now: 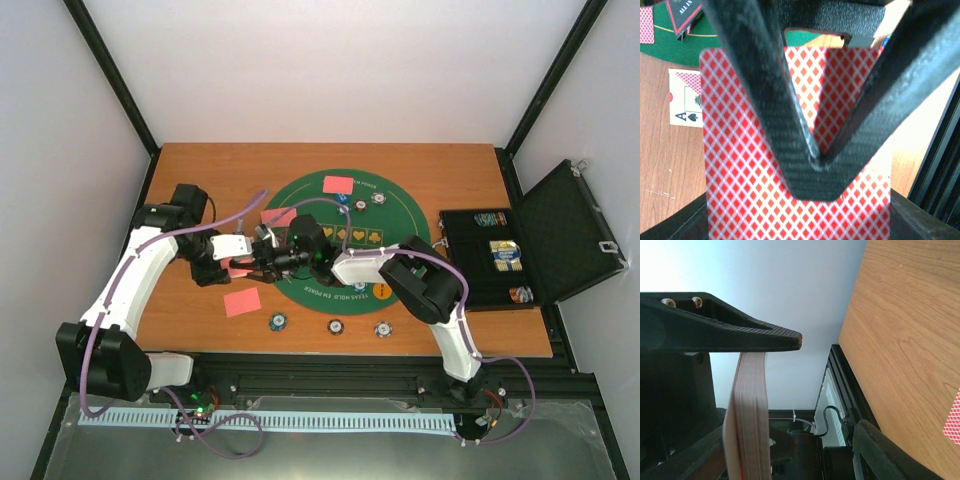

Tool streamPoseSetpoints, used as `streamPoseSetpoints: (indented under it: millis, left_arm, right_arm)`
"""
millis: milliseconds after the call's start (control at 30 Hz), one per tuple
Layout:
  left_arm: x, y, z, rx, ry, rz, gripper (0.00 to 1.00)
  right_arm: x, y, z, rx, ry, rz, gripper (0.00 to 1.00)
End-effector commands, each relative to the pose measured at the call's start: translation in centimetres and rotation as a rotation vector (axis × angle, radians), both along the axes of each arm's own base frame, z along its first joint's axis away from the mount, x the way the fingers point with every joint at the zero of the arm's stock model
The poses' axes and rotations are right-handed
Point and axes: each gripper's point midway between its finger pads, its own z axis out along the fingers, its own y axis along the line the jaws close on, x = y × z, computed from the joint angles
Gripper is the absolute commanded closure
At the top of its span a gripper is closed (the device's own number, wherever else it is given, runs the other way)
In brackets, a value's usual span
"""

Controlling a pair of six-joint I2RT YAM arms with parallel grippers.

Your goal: Distribute texas hold em gaming equipment

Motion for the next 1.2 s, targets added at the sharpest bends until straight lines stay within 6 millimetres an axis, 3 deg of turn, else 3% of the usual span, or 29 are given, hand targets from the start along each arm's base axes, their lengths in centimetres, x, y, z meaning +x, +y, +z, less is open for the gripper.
streamPoseSetpoints:
  millis: [0,133,267,433,600,733,1000,1167]
  left_arm:
    - [0.7,-0.7,1.9,-0.041,-0.056,-0.012,0.9]
    - [0.8,-0.7,2.0,-0.037,-0.06,-0.012,0.9]
    - [0.8,-0.5,2.0,-0.031,-0.064,-0.013,0.9]
    - [0.7,-0.4,1.4,-0.022,-0.058,-0.016,0.9]
    - [0.7,-0.3,1.1,-0.013,-0.057,-0.014,0.9]
    - [0.7,-0.2,1.2,-0.013,-0.06,-0.014,0.9]
    - [0.6,0.1,0.8,0.009,-0.058,-0.017,0.9]
    - [0.6,0.0,0.7,0.006,-0.058,-0.019,0.9]
  right_arm:
    - [0.2,-1.3,-2.3,-0.076,0.025,-0.017,0.43]
    - [0.3,-1.7,-1.4,-0.087,-0.002,-0.019,0.46]
    - [0.6,-2.6,-1.1,-0.1,-0.014,-0.033,0.56]
    - [0.2,-3.0,1.6,-0.044,-0.03,-0.031,0.72]
    - [0.0,-3.6,3.5,-0.05,-0.074,-0.037,0.79]
    - [-0.3,-4.0,3.6,-0.054,-0.073,-0.038,0.81]
    - [-0.3,-4.5,3.6,-0.073,-0.08,-0.042,0.97]
    - [0.0,-5.5,3.5,-0.079,-0.077,-0.057,0.97]
